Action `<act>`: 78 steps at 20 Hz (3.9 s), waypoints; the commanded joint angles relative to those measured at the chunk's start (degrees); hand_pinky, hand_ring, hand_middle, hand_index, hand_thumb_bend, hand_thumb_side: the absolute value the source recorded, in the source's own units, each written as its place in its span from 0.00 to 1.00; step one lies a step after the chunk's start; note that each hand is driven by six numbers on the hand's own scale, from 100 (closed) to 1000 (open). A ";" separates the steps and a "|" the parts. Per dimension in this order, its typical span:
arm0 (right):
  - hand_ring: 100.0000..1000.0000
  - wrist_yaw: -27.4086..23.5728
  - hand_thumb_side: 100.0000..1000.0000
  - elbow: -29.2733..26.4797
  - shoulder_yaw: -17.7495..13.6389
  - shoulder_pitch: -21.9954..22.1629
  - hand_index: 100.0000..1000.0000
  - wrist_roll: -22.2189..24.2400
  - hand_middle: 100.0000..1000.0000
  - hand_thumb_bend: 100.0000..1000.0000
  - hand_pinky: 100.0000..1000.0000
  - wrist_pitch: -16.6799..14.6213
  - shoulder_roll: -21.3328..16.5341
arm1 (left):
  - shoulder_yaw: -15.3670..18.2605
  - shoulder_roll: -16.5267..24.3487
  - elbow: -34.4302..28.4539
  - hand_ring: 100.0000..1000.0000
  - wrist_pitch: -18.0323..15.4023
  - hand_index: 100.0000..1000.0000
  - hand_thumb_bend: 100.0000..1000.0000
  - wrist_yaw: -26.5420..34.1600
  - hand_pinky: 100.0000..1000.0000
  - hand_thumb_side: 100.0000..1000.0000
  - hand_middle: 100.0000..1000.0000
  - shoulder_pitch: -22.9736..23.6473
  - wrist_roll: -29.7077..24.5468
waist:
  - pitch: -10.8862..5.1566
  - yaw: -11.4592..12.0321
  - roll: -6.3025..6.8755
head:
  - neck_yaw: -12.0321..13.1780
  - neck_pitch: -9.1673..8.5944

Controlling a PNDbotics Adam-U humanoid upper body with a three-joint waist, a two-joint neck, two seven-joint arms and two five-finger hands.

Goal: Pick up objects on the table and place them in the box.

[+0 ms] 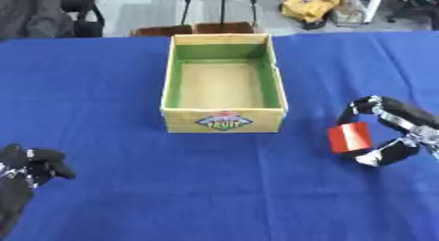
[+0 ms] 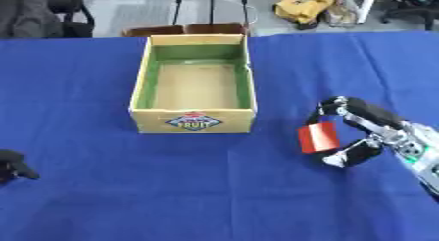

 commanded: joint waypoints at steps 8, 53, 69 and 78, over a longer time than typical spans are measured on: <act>0.59 -2.81 0.00 -7.59 -2.59 -0.89 0.27 -4.70 0.19 0.00 0.67 1.32 -5.60 | 0.43 1.00 -0.63 0.52 0.04 0.65 0.16 -0.23 0.61 1.00 0.44 -0.16 0.19 | -0.70 -0.33 -0.47 | 0.45 -1.06; 0.60 -11.38 0.00 5.20 -1.88 -16.08 0.31 0.19 0.20 0.00 0.68 7.20 -1.56 | -4.71 -0.20 -2.44 0.52 1.35 0.64 0.16 2.30 0.61 1.00 0.43 -6.90 -5.12 | 2.95 18.92 -2.67 | -11.56 -7.53; 0.71 -6.64 0.23 8.69 0.48 -17.31 0.61 2.30 0.46 0.05 0.73 4.06 2.76 | -4.92 -0.71 -2.44 0.52 1.60 0.64 0.18 2.22 0.60 1.00 0.43 -7.32 -5.37 | 3.51 18.94 -2.56 | -12.84 -7.18; 0.82 -6.20 0.54 7.31 0.04 -16.93 0.81 3.38 0.72 0.46 0.83 2.99 2.17 | -4.87 -0.72 -2.22 0.52 1.94 0.64 0.19 2.17 0.60 1.00 0.43 -7.36 -5.27 | 3.03 17.95 -2.83 | -12.41 -7.33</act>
